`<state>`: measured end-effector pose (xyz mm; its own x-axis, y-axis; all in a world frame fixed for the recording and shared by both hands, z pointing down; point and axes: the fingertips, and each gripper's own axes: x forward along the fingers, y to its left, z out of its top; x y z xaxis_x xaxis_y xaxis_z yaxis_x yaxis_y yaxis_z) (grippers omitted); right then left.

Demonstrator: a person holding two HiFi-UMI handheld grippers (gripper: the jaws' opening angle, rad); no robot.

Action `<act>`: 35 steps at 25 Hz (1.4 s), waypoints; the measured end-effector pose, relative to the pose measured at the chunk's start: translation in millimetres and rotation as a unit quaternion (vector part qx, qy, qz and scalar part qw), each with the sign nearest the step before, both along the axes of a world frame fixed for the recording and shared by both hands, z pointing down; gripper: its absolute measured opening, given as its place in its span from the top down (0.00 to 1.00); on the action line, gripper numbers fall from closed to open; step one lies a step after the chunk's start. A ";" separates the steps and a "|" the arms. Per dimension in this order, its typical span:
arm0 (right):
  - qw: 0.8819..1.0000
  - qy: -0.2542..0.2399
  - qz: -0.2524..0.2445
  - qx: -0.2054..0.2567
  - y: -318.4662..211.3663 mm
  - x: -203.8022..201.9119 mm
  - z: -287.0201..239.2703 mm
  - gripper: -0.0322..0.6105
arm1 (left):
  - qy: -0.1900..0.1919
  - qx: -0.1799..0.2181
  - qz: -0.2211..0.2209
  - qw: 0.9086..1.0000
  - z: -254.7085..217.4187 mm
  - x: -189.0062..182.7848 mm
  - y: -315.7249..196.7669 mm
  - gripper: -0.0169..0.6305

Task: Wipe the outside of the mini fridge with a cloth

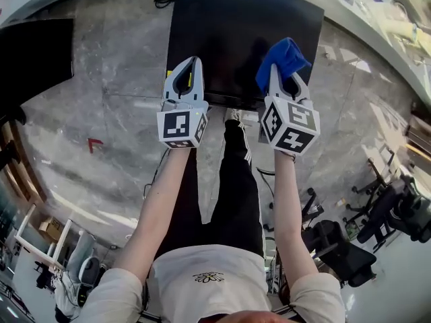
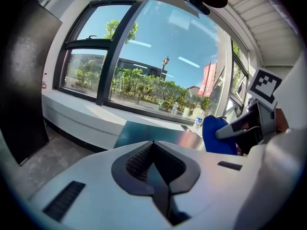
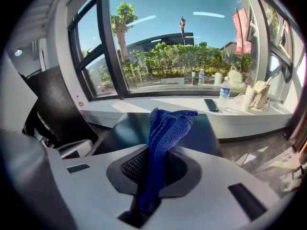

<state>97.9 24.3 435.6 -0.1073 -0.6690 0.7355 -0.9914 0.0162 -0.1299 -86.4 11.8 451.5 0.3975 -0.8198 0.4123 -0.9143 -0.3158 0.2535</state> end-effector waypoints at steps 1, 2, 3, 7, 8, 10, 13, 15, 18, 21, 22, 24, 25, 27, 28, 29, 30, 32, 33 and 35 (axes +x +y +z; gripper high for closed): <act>1.000 -0.013 -0.011 0.000 -2.5 -29.3 -2.8 0.85 | -0.005 0.001 -0.006 1.000 -2.2 -21.3 0.9 0.97; 0.999 -0.025 -0.021 0.000 -4.7 -57.8 -4.8 0.85 | -0.010 0.001 -0.013 1.000 -3.6 -42.1 1.3 0.97; 0.999 -0.036 -0.030 0.000 -6.6 -84.6 -6.2 0.85 | -0.014 0.000 -0.021 1.000 -4.5 -61.1 1.1 0.97; 0.995 -0.073 -0.064 -0.006 -11.0 -175.3 -1.0 0.85 | -0.021 0.006 -0.041 0.999 -9.6 -117.2 -0.7 0.97; 0.994 -0.082 -0.071 -0.009 -11.5 -194.6 2.9 0.85 | -0.022 0.008 -0.044 0.999 -10.2 -128.6 -0.4 0.97; 0.991 -0.099 -0.083 -0.019 -10.5 -228.6 12.0 0.85 | -0.021 0.009 -0.052 0.998 -9.4 -149.9 2.3 0.97; 0.988 -0.110 -0.098 -0.044 -3.1 -263.8 32.3 0.85 | -0.021 0.004 -0.068 0.997 -3.0 -176.9 12.6 0.97; 0.988 -0.096 -0.104 -0.061 -1.0 -271.7 52.5 0.85 | -0.022 -0.004 -0.077 0.997 6.3 -188.5 18.9 0.97; 0.989 -0.062 -0.111 -0.073 -0.1 -268.0 74.9 0.85 | -0.022 -0.016 -0.085 0.996 19.3 -197.2 31.2 0.97; 0.988 -0.039 -0.128 -0.074 2.0 -262.4 79.8 0.85 | -0.022 -0.030 -0.084 0.996 28.1 -194.3 46.9 0.97; 0.988 -0.033 -0.134 -0.074 2.6 -260.5 80.7 0.85 | -0.023 -0.033 -0.083 0.996 30.6 -191.0 50.8 0.97; 0.988 -0.026 -0.133 -0.076 3.8 -252.7 82.5 0.85 | -0.022 -0.037 -0.081 0.996 32.7 -180.6 53.6 0.97; 0.988 -0.024 -0.129 -0.076 4.3 -246.4 82.9 0.85 | -0.020 -0.036 -0.080 0.996 32.3 -173.5 52.4 0.97; 0.989 -0.016 -0.123 -0.075 5.9 -231.5 83.2 0.85 | -0.016 -0.033 -0.074 0.997 30.4 -157.3 47.8 0.97; 0.989 -0.012 -0.123 -0.075 7.4 -223.6 83.6 0.85 | -0.015 -0.031 -0.069 0.997 29.2 -148.6 45.5 0.97; 0.990 -0.010 -0.123 -0.074 9.3 -215.1 84.0 0.85 | -0.016 -0.029 -0.063 0.997 27.8 -139.5 43.5 0.97; 0.990 -0.009 -0.121 -0.074 11.2 -205.6 84.4 0.85 | -0.016 -0.027 -0.056 0.998 26.3 -130.0 41.7 0.97; 0.991 -0.007 -0.112 -0.074 14.7 -184.5 84.2 0.85 | -0.017 -0.023 -0.042 0.999 23.9 -110.7 39.5 0.97; 0.992 -0.007 -0.106 -0.074 16.5 -174.0 83.8 0.85 | -0.018 -0.023 -0.036 0.999 23.2 -101.5 39.3 0.97; 0.993 -0.007 -0.096 -0.074 20.6 -153.5 82.8 0.85 | -0.020 -0.024 -0.025 0.999 22.8 -82.9 40.6 0.97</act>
